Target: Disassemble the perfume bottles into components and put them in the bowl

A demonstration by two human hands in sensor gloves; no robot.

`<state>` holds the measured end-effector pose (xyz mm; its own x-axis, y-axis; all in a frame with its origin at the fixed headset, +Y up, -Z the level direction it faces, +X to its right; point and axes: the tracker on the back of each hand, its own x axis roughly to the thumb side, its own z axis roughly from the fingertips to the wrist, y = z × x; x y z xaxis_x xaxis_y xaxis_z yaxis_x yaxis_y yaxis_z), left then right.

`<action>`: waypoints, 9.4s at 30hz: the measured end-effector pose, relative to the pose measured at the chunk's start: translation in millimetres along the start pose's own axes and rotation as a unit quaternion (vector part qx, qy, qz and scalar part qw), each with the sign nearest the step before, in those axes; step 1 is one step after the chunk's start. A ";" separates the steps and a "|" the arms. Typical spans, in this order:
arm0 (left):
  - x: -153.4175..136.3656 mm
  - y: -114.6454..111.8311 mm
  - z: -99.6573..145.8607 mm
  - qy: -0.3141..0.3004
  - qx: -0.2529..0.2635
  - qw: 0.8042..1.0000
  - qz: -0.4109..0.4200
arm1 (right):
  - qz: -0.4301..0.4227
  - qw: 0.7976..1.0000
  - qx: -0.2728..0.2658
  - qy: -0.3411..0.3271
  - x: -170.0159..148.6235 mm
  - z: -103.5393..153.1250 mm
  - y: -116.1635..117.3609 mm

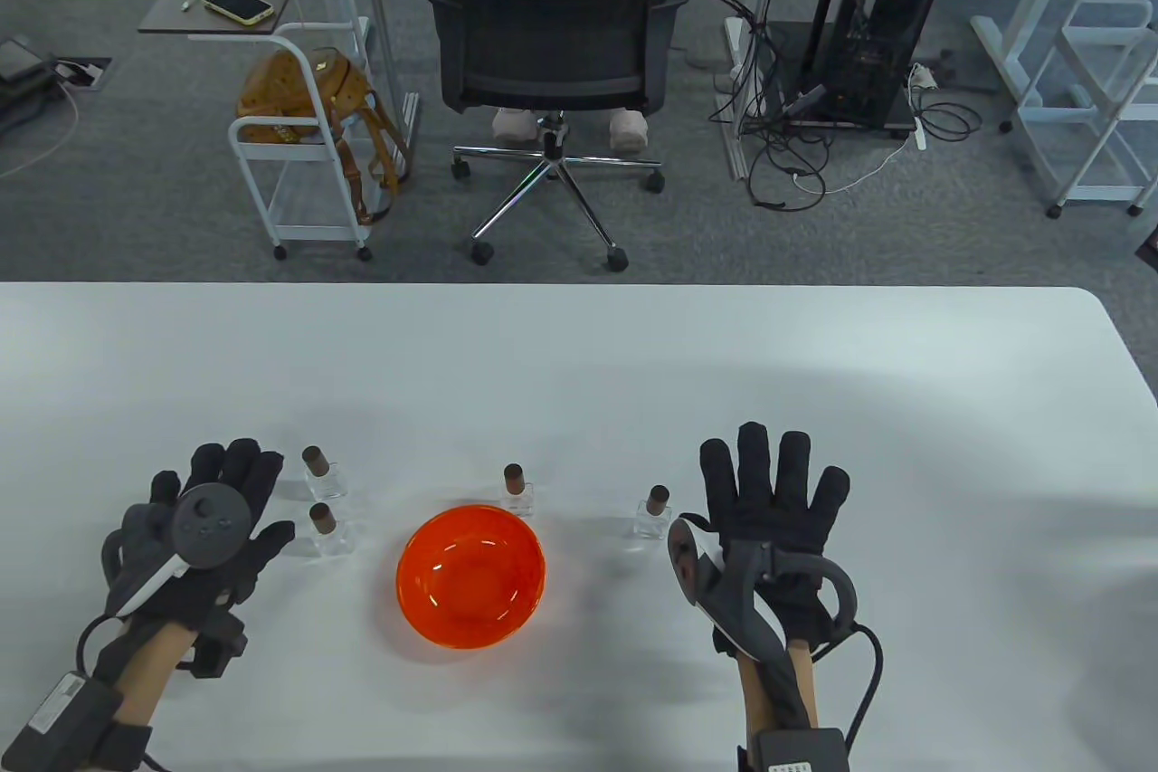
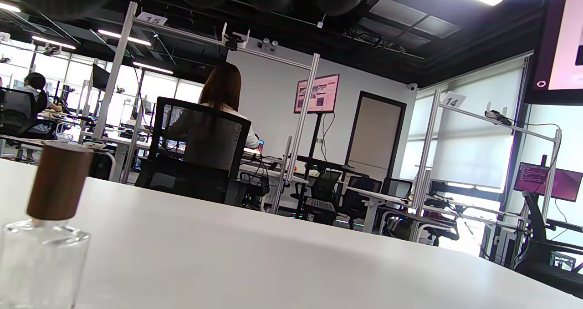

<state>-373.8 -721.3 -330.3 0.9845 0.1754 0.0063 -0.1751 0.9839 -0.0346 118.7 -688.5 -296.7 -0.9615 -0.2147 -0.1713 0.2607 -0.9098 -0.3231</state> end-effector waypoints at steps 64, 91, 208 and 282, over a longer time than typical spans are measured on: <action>119.1 7.0 54.2 -0.173 0.019 0.976 0.129 | -0.267 0.941 0.082 -0.189 169.2 1.4 -91.0; 109.8 2.6 50.7 -0.145 0.011 0.982 0.119 | -0.327 0.934 -0.003 -0.142 160.1 26.0 -93.2; 120.5 5.3 60.1 -0.191 0.048 0.974 0.114 | -0.329 0.927 0.031 -0.178 184.3 38.5 -67.3; 122.1 4.2 61.4 -0.191 0.048 0.974 0.111 | -0.333 0.923 0.044 -0.186 185.9 38.2 -60.6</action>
<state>-255.1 -693.7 -268.4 0.8492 0.3654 0.3812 -0.4011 0.9159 0.0154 -79.2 -686.9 -273.5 -0.8737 0.3110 0.3741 -0.3916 -0.9059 -0.1615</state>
